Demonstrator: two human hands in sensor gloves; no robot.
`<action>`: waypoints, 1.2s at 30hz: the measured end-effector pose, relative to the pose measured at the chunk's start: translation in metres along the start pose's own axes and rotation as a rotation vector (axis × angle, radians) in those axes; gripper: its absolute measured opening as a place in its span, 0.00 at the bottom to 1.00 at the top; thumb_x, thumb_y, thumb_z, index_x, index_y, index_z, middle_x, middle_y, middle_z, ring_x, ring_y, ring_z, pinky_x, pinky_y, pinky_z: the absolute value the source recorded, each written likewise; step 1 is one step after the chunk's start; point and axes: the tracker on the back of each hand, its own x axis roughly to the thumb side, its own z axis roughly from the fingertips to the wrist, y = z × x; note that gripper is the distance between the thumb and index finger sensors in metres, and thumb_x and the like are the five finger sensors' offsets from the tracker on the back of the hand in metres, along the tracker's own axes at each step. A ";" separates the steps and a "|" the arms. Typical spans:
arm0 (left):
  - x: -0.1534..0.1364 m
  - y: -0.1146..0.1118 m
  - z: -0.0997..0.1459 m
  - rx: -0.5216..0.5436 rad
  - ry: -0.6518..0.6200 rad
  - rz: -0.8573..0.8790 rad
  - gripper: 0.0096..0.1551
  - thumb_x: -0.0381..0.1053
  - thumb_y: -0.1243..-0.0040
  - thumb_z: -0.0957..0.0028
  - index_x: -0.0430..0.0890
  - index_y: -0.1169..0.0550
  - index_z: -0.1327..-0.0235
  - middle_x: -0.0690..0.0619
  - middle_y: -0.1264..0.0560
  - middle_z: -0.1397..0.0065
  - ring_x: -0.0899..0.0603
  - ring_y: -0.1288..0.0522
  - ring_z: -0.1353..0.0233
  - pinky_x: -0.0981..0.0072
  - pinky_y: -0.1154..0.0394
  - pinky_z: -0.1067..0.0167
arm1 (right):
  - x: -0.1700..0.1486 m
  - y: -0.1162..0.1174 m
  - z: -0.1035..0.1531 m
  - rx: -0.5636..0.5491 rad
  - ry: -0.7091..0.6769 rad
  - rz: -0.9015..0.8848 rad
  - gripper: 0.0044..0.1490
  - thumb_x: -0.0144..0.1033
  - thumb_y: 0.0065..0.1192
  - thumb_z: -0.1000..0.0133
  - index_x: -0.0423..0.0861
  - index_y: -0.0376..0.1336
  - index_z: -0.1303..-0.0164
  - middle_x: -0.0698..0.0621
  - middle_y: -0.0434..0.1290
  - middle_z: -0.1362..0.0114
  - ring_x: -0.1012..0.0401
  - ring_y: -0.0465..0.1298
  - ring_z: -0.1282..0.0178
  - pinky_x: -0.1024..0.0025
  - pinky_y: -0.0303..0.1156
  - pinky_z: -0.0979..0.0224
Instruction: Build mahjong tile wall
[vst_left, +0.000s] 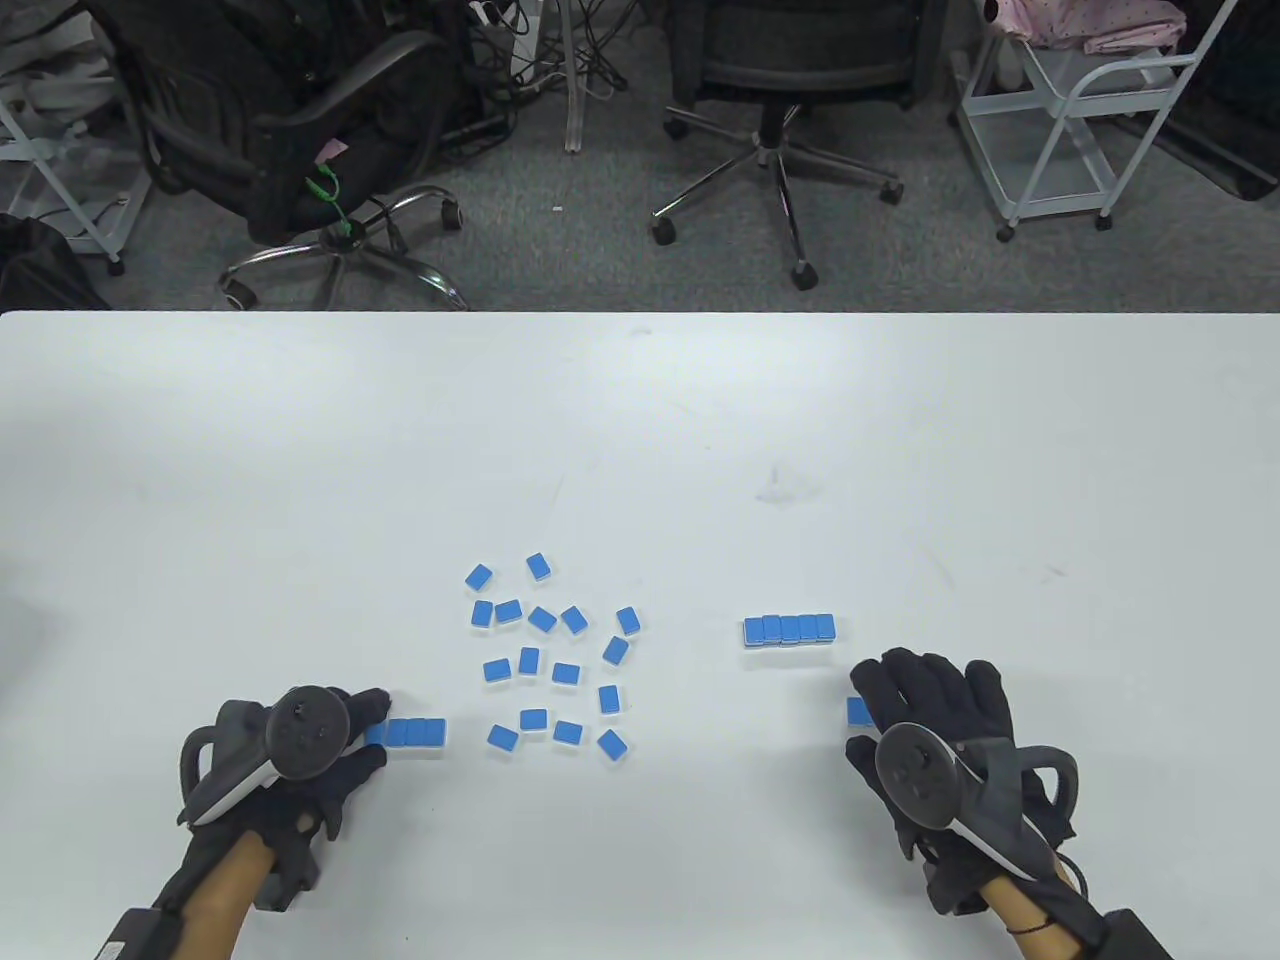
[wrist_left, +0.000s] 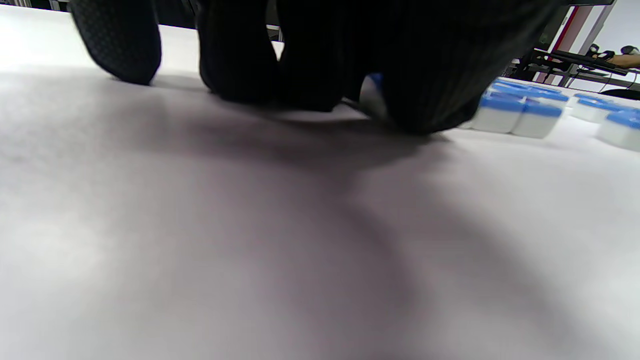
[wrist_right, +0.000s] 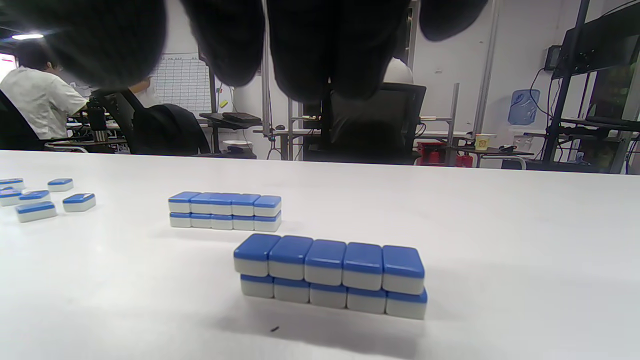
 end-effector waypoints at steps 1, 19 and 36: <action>0.000 -0.001 0.000 0.000 -0.001 0.000 0.33 0.61 0.34 0.49 0.63 0.30 0.29 0.60 0.26 0.34 0.44 0.29 0.33 0.31 0.36 0.27 | 0.000 0.000 0.000 0.003 0.001 0.000 0.43 0.58 0.59 0.58 0.58 0.57 0.30 0.50 0.62 0.19 0.48 0.63 0.19 0.37 0.48 0.17; 0.001 -0.001 -0.001 -0.004 0.003 -0.004 0.34 0.62 0.35 0.49 0.64 0.31 0.28 0.61 0.27 0.33 0.45 0.30 0.33 0.32 0.37 0.25 | 0.000 0.002 0.000 0.016 -0.004 0.001 0.43 0.58 0.59 0.58 0.58 0.57 0.30 0.50 0.63 0.19 0.48 0.63 0.19 0.37 0.48 0.17; 0.117 0.023 0.015 0.212 -0.189 -0.392 0.32 0.72 0.39 0.53 0.60 0.20 0.38 0.57 0.29 0.27 0.43 0.30 0.30 0.27 0.40 0.26 | -0.002 -0.001 0.002 -0.005 -0.001 0.001 0.43 0.59 0.59 0.58 0.58 0.57 0.30 0.50 0.62 0.19 0.48 0.63 0.19 0.37 0.48 0.17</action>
